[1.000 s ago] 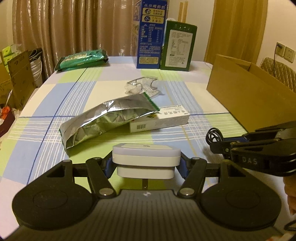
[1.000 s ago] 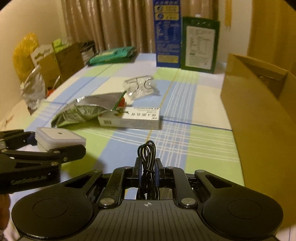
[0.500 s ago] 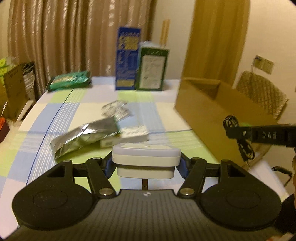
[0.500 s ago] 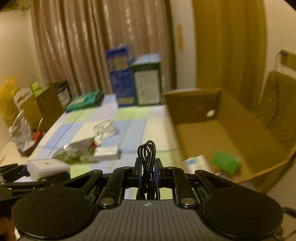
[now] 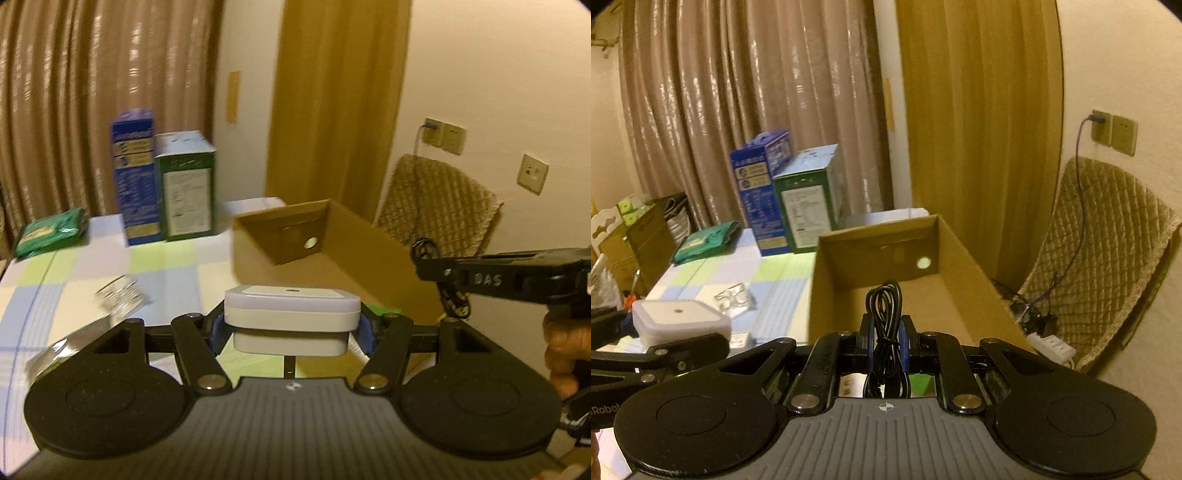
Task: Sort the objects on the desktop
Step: 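Lower both held items into the cardboard box and open both tools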
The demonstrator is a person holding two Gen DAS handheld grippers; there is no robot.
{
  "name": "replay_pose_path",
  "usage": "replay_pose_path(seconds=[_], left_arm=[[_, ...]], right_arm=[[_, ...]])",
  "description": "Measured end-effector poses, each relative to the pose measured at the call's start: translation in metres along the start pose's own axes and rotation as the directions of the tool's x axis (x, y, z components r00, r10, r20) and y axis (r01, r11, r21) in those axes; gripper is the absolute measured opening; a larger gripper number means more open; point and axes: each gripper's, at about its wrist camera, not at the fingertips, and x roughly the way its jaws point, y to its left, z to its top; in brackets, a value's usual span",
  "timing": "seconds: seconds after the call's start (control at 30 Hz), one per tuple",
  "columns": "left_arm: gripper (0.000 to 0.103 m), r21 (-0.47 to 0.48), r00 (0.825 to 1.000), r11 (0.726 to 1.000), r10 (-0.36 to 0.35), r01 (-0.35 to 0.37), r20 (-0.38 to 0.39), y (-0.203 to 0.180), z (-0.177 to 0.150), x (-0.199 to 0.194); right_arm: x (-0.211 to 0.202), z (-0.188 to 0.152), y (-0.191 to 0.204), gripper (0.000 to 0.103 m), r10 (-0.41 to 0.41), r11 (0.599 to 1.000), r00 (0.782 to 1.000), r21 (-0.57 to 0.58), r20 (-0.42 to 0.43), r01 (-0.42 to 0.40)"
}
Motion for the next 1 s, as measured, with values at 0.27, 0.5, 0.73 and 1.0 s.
replay_pose_path(seconds=[0.27, 0.5, 0.73, 1.0], left_arm=[[0.060, 0.024, 0.999, 0.999, -0.046, 0.046, -0.023, -0.028, 0.023, 0.046], [0.060, 0.031, 0.997, 0.998, -0.059, 0.061, -0.049, -0.037, 0.028, 0.074], [0.060, 0.027, 0.996, 0.997, -0.070, 0.072, -0.062, -0.037, 0.027, 0.093], [0.062, 0.033, 0.995, 0.996, -0.075, 0.077, -0.064, -0.037, 0.027, 0.113]], right_arm=[[0.026, 0.011, -0.025, 0.010, -0.005, 1.000, 0.999, 0.008, -0.034, 0.006], [0.043, 0.015, -0.037, 0.010, -0.003, 1.000, 0.999, 0.014, -0.046, 0.003], [0.056, 0.015, -0.046, 0.010, -0.009, 1.000, 0.998, 0.011, -0.065, 0.010], [0.066, 0.014, -0.054, 0.010, -0.024, 0.999, 0.997, 0.019, -0.077, 0.026]])
